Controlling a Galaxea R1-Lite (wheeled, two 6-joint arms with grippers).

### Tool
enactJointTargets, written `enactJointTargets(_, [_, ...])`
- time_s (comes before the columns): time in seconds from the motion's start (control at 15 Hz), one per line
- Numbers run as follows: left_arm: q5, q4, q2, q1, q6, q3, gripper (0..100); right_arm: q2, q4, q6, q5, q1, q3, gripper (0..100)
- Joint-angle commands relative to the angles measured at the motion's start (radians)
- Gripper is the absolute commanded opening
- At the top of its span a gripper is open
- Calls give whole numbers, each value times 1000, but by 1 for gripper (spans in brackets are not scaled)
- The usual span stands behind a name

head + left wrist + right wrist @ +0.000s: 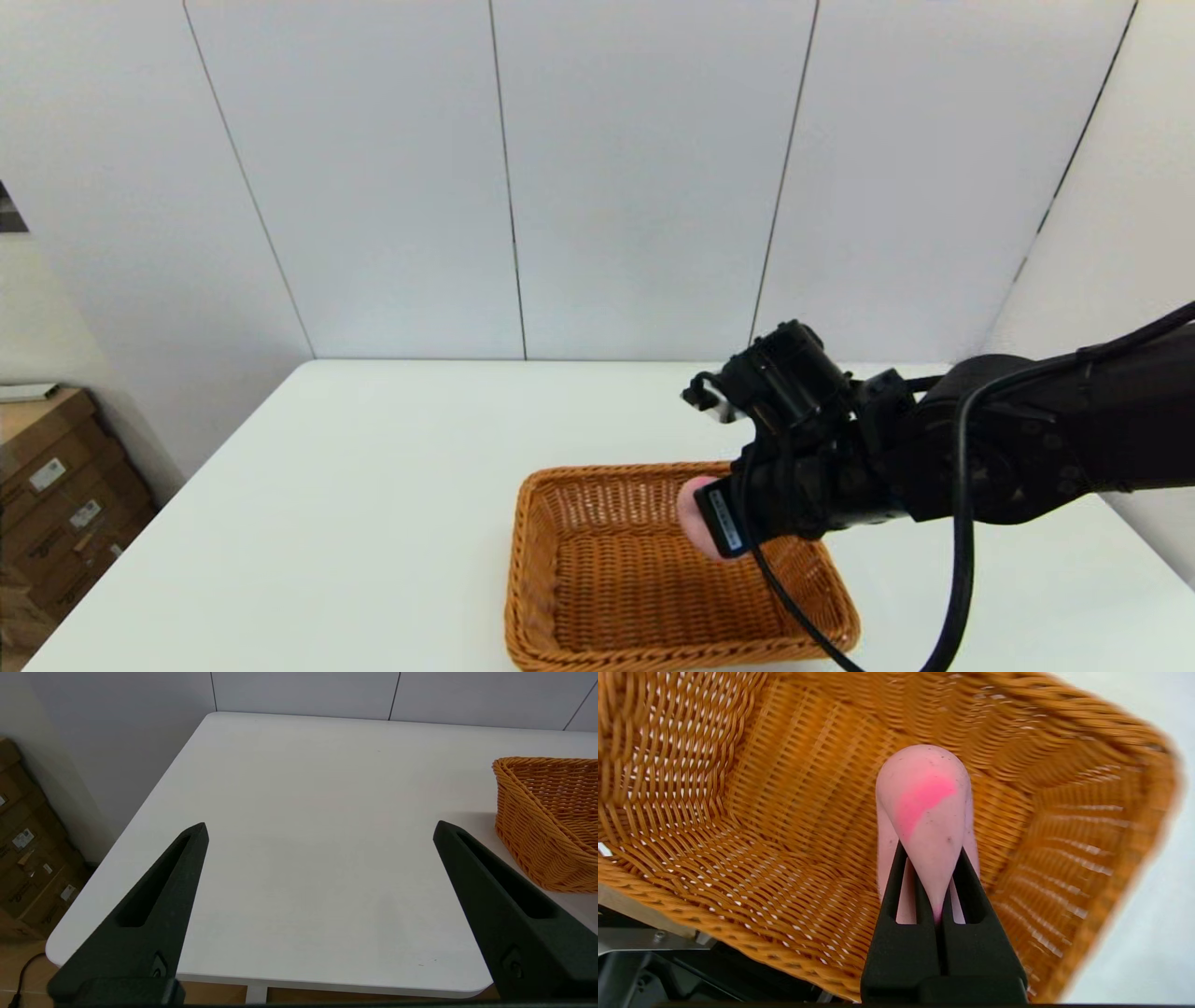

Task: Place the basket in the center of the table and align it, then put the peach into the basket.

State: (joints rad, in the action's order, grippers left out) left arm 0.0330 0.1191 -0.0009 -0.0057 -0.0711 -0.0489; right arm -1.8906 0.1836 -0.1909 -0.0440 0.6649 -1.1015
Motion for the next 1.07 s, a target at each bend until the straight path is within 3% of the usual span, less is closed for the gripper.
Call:
enactJointTargets(0.07, [1, 1, -1, 0, -1, 0, 100, -36, 5, 1, 9, 4, 3, 100])
enactJointTargets(0.47, [1, 1, -1, 0, -1, 0, 100, -4, -3, -10, 6, -8, -3, 100])
enactJointTargets(0.67, [1, 1, -1, 0, -1, 0, 100, 61, 7, -47, 1, -68, -8, 100])
enactJointTargets(0.93, [1, 1, -1, 0, -1, 0, 100, 170, 31, -30, 18, -317, 14, 100])
enactJointTargets(1.07, [1, 1, -1, 0, -3, 0, 100, 197, 53, 13, 98, -496, 17, 100])
